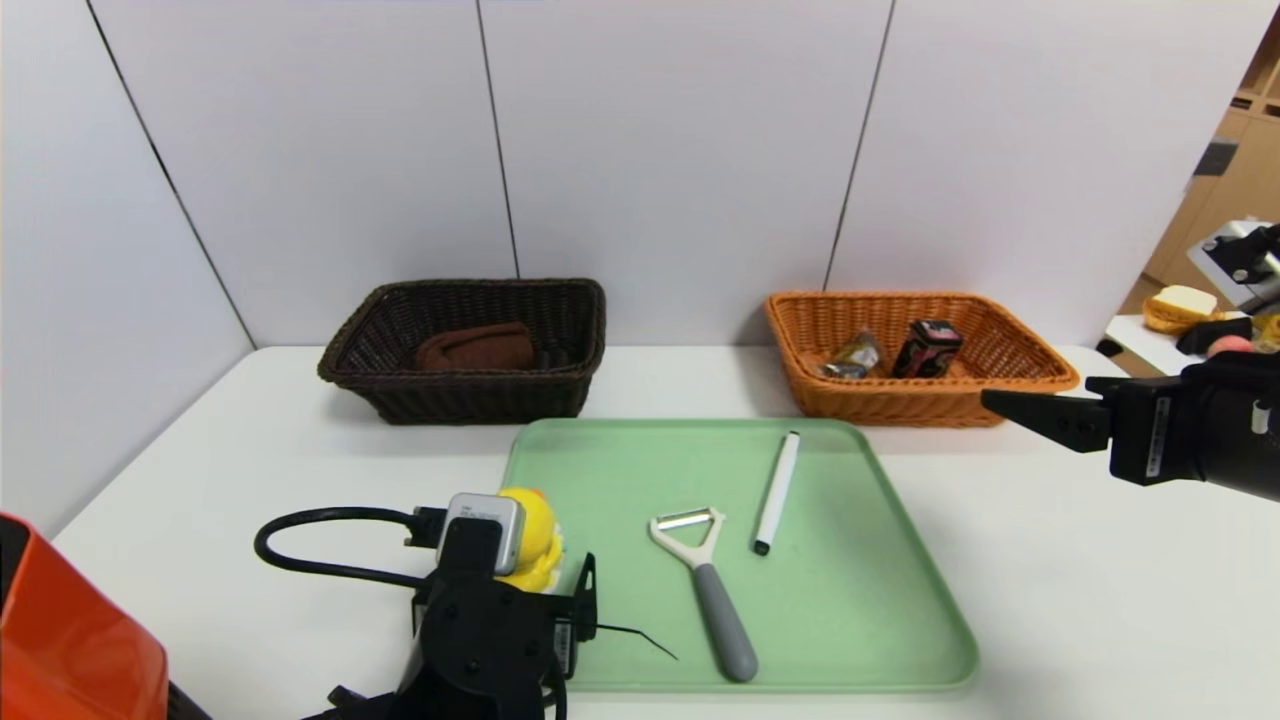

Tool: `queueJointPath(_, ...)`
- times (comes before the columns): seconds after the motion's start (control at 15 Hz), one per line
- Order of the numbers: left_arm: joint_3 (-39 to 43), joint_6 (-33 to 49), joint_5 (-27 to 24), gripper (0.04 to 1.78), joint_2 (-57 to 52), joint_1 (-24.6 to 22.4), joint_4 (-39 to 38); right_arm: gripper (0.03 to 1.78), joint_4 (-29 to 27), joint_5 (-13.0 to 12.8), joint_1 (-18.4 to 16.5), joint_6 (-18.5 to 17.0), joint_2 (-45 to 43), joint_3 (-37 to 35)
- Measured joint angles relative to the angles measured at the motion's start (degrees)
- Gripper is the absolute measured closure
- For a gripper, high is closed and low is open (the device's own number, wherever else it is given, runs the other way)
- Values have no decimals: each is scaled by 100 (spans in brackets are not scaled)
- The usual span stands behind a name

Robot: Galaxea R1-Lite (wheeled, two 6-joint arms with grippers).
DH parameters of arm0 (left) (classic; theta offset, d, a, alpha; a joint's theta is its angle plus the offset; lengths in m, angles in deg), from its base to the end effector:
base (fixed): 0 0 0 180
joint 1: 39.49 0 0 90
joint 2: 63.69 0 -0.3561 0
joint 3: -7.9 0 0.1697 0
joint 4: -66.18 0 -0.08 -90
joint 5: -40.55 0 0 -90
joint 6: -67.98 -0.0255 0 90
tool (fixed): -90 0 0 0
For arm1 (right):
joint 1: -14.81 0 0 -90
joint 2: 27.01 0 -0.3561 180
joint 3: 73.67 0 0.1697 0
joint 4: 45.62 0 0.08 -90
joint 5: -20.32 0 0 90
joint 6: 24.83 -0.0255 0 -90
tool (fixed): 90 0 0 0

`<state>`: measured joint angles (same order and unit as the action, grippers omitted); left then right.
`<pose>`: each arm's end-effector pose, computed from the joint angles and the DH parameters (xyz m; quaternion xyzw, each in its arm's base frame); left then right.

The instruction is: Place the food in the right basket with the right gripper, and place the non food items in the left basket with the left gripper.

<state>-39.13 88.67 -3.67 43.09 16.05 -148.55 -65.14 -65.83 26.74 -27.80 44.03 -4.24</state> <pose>0.1717 -0.2180 0.1530 -0.0099 0.1500 -0.0570 0.9870 0.1486 0.0332 0.2940 0.0123 0.1863 0.1302 0.9737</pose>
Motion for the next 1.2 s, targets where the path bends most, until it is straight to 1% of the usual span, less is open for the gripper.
queueJointPath(0.13,13,-2,0,13,28,-6,-13,11,7,11,0,0,0,-28)
queueJointPath(0.2,17,0,0,24,33,-9,-13,11,2,37,0,0,2,-35)
queueJointPath(0.27,20,-5,0,43,35,-13,-13,11,2,63,0,0,0,-38)
queueJointPath(0.4,28,0,-2,72,41,-15,-11,11,2,69,0,-2,0,-41)
queueJointPath(0.47,30,0,0,84,46,-20,-11,11,2,69,0,0,-1,-41)
queueJointPath(0.53,30,-2,-2,93,46,-39,-13,11,2,69,0,0,-4,-41)
queueJointPath(0.6,30,-2,-2,96,44,-48,-18,11,2,68,0,2,-11,-41)
queueJointPath(1.0,13,-154,-30,96,-182,-52,2,11,0,66,-1,0,-45,-79)
queueJointPath(1.07,2,-173,-30,112,-228,-52,6,11,7,68,-1,0,-50,-94)
queueJointPath(1.2,-2,-184,-35,113,-284,-52,11,11,5,68,-4,0,-52,-107)
